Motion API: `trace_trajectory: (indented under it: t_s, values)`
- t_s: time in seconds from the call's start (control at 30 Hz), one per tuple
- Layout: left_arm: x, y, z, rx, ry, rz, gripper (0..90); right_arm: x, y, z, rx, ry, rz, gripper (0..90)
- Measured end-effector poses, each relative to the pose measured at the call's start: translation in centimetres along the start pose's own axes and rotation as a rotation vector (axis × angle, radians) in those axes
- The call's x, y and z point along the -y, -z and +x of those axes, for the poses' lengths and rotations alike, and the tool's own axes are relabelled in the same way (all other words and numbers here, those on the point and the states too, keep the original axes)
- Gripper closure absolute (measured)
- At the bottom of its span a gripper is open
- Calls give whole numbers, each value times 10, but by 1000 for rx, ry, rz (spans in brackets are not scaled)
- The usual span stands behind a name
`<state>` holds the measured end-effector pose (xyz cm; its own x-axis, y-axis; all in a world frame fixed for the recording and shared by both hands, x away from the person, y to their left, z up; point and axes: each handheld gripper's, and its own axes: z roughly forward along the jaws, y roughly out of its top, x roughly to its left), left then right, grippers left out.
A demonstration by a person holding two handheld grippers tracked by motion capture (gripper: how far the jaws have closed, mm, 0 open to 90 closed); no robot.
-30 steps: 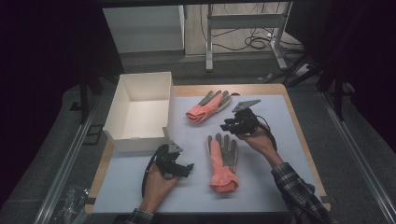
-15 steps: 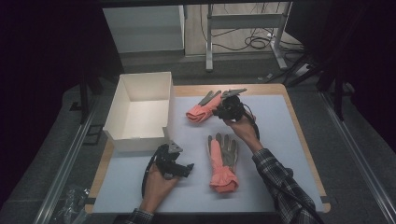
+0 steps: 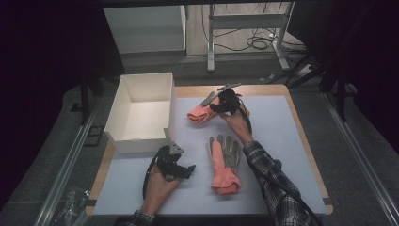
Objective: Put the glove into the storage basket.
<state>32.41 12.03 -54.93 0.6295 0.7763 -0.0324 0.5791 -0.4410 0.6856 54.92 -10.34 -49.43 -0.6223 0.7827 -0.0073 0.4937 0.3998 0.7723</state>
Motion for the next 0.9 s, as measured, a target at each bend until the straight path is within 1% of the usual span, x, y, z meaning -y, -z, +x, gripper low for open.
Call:
trace_trajectory:
  t_s: [0.03,0.07,0.1,0.13,0.17,0.2,0.23,0.3,0.33,0.37,0.4,0.53,0.6,0.63,0.73,0.9]
  values:
    - [0,0,0,0,0,0,5,0,0,0,0,0,0,420]
    - [0,0,0,0,0,0,5,1,-7,3,25,16,12,426]
    - [0,0,0,0,0,0,5,1,-7,3,25,16,12,426]
    - [0,0,0,0,0,0,5,2,-9,3,32,20,18,438]
    - [0,0,0,0,0,0,5,2,-12,5,42,28,30,472]
    - [0,0,0,0,0,0,5,5,-16,8,69,46,49,586]
    - [0,0,0,0,0,0,5,5,-16,8,69,46,49,586]
    - [0,0,0,0,0,0,5,8,-18,9,106,53,52,730]
    - [0,0,0,0,0,0,5,10,-17,7,92,34,42,804]
    - [0,0,0,0,0,0,5,10,-17,7,92,34,42,804]
    - [0,0,0,0,1,0,5,10,-16,7,83,29,41,842]
    - [0,0,0,0,0,0,5,8,-12,7,77,25,45,862]
    - [0,0,0,1,5,0,5,6,-8,7,66,23,41,866]
    - [0,0,0,1,5,0,5,4,-2,3,45,-4,34,868]
    - [0,0,0,2,7,0,5,3,3,2,48,-2,28,868]
    - [0,0,0,1,5,1,5,-1,22,-4,23,-10,10,869]
